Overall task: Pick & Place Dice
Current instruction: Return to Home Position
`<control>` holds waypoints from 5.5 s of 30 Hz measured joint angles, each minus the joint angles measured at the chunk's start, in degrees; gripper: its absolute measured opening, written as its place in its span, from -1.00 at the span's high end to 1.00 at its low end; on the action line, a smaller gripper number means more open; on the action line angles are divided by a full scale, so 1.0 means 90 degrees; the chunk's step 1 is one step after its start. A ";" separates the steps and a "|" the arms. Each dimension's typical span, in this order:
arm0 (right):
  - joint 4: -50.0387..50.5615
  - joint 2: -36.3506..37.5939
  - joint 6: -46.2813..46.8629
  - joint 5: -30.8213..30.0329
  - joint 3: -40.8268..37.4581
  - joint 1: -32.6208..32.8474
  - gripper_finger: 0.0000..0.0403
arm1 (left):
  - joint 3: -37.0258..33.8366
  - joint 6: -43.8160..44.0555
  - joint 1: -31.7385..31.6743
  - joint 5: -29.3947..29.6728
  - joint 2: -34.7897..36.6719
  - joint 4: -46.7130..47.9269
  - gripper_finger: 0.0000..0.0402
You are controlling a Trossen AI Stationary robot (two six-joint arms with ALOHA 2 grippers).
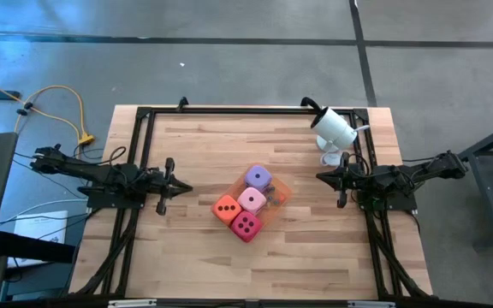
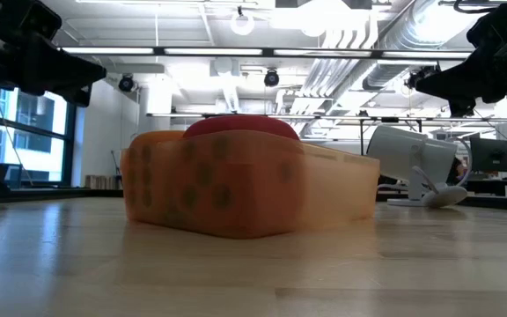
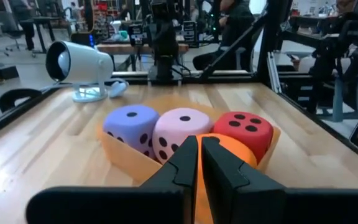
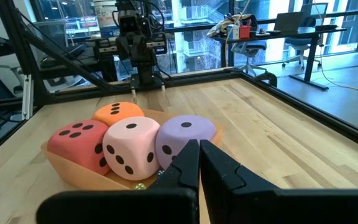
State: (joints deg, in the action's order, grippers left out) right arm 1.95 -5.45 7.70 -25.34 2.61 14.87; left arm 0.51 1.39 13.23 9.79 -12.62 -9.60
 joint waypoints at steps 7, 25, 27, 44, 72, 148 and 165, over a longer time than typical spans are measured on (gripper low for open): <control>-0.0001 0.0001 0.0000 0.0000 0.0000 0.0000 0.99 | -0.0005 0.0212 0.0002 -0.0414 -0.0110 -0.0026 0.92; -0.0001 0.0002 0.0000 -0.0001 0.0000 0.0000 0.99 | -0.0005 0.0228 0.0005 -0.0438 -0.0119 -0.0033 0.92; -0.0002 0.0002 0.0002 -0.0001 0.0000 0.0000 0.99 | -0.0005 0.0228 0.0005 -0.0438 -0.0119 -0.0033 0.92; -0.0002 0.0002 0.0000 -0.0002 0.0000 0.0000 0.99 | -0.0005 0.0225 0.0289 -0.0412 0.1354 -0.0254 0.92; -0.0004 0.0001 0.0002 0.0000 0.0002 0.0000 0.99 | -0.0005 0.0223 0.0289 -0.0414 0.1341 -0.0300 0.92; -0.0002 0.0002 0.0000 0.0000 0.0002 0.0000 0.99 | -0.0005 0.0223 0.0288 -0.0417 0.1341 -0.0300 0.92; -0.0002 0.0002 0.0002 -0.0002 0.0002 0.0000 0.99 | -0.0005 0.0223 0.0288 -0.0417 0.1340 -0.0300 0.92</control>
State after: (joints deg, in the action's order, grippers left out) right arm 1.93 -5.43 7.72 -25.36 2.63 14.87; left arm 0.47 3.40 15.83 6.04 -0.56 -12.29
